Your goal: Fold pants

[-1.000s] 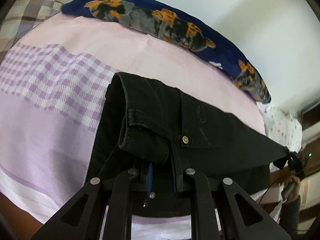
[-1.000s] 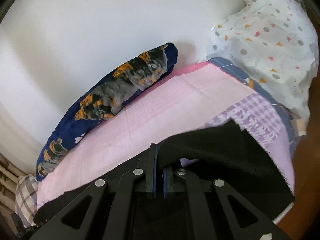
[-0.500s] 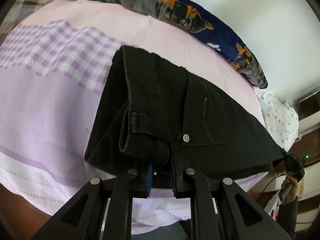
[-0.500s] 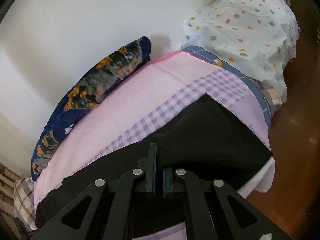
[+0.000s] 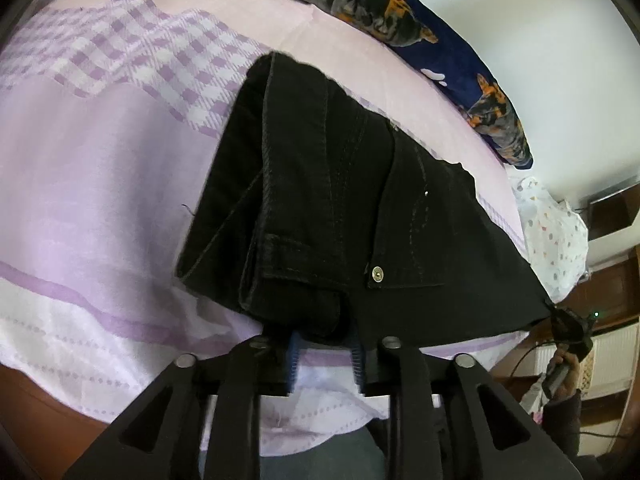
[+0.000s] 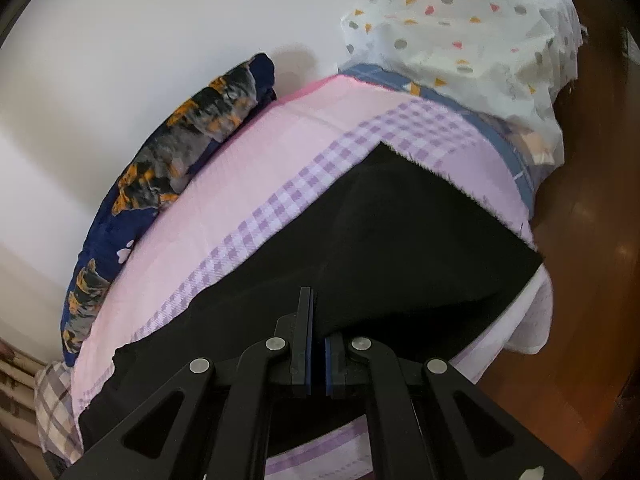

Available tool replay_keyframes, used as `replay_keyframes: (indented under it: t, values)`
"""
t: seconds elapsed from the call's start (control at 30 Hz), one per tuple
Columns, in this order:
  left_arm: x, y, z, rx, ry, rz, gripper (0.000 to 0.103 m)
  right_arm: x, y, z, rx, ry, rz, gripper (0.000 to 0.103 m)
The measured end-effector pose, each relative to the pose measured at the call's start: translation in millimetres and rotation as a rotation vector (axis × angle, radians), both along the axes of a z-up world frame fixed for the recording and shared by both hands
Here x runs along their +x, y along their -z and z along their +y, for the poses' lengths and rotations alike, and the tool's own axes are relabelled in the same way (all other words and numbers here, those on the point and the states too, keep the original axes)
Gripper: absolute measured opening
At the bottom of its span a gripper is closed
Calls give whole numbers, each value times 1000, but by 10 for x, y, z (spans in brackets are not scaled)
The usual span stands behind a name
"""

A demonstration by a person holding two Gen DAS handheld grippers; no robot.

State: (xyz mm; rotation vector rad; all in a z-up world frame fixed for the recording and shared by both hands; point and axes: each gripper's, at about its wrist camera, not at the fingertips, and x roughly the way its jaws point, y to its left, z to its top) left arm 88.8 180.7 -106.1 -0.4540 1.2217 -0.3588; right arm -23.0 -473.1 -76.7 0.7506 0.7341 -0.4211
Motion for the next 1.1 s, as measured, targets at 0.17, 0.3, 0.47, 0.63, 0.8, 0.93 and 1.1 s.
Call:
replay_keyframes:
  t: [0.17,0.3,0.47,0.63,0.8,0.93,1.1]
  values:
    - [-105,-150,19,119,29,-36,50,7,161,-21,30,4,17,3]
    - [-230,-324,-53,277,74,-104,50,-13,235,-63,61,14,15,3]
    - [-366,-583,-165,519,100,-251,50,-1,233,-99,76,9,2,3]
    - [-361,-829,-817,380,249,-401,51,11,193,-137,108,17,-24,4]
    - [-272,-765,-1818,214,511,-427,52,29,163,-190,137,12,-46,4]
    - [-305,-594,-2610,156,714,-429,52,28,165,-234,179,16,-60,4]
    - [-449,-316,-3512,167,928,-431,52,38,154,-273,204,12,-72,4]
